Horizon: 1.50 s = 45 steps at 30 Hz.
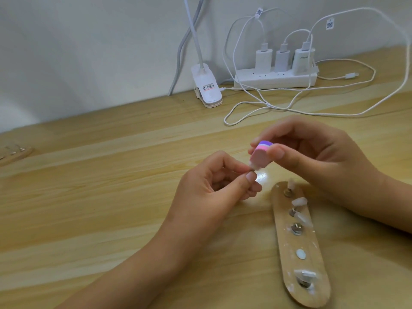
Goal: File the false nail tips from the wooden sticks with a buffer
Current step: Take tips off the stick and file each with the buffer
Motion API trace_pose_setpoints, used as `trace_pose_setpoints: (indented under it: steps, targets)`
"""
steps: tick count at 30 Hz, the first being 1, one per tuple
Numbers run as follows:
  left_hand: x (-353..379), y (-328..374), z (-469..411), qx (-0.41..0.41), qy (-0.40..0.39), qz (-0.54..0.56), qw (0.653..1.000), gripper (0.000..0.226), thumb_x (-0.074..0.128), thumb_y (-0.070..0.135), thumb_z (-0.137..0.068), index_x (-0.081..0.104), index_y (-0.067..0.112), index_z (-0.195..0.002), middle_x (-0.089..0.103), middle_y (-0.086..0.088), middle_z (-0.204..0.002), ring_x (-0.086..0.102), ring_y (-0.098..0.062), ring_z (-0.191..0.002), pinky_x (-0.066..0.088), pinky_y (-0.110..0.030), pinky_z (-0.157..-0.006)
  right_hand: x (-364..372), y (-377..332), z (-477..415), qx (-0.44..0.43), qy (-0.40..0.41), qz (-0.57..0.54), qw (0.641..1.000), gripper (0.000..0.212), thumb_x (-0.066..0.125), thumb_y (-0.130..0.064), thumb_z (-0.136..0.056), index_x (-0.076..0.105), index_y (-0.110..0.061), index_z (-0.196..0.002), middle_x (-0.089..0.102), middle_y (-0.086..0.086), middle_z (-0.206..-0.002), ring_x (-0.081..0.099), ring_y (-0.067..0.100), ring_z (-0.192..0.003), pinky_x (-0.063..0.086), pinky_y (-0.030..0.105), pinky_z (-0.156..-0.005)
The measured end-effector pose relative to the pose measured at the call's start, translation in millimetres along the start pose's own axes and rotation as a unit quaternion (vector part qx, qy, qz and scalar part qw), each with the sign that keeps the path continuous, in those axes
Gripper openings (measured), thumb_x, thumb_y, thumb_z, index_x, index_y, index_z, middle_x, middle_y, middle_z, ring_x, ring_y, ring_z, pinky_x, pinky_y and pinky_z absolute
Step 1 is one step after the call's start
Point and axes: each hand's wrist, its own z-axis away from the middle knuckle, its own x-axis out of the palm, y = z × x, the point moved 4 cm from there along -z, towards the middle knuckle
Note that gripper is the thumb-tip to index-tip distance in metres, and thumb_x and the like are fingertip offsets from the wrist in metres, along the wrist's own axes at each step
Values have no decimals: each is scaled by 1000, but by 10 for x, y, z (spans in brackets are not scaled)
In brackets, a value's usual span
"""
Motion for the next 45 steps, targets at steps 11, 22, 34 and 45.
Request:
trace_pose_setpoints:
  steps: [11, 22, 34, 45]
  targets:
    - [16, -16, -1, -14, -5, -2, 1000, 12, 67, 4, -86, 64, 12, -79, 74, -8, -73, 69, -12, -66, 52, -18, -65, -35, -24, -36, 2, 23, 3, 1000, 19, 51, -19, -94, 64, -5, -96, 69, 11, -88, 69, 10, -79, 55, 19, -74]
    - [-29, 19, -36, -31, 5, 70, 997, 5, 68, 25, -81, 72, 23, -83, 74, -6, -78, 70, -13, -75, 55, -19, -70, -88, -4, -70, -28, 53, -49, 997, 19, 59, -30, -95, 53, -22, -111, 68, 16, -107, 69, 24, -98, 57, 32, -80]
    - [-7, 31, -43, -25, -21, 75, 997, 15, 59, 18, -85, 71, 23, -78, 72, -6, -72, 68, -13, -68, 52, -19, -62, -5, -100, -11, -155, -9, 204, 967, 47, 72, -23, -84, 56, -9, -126, 54, 11, -119, 55, 25, -114, 50, 32, -93]
    - [7, 60, -41, -16, -50, 66, 996, 18, 59, 18, -86, 65, 28, -72, 65, -1, -64, 59, -11, -60, 47, -19, -58, 5, -94, -8, -167, -19, 237, 957, 46, 74, -25, -85, 57, -9, -125, 53, 4, -117, 54, 20, -110, 48, 30, -92]
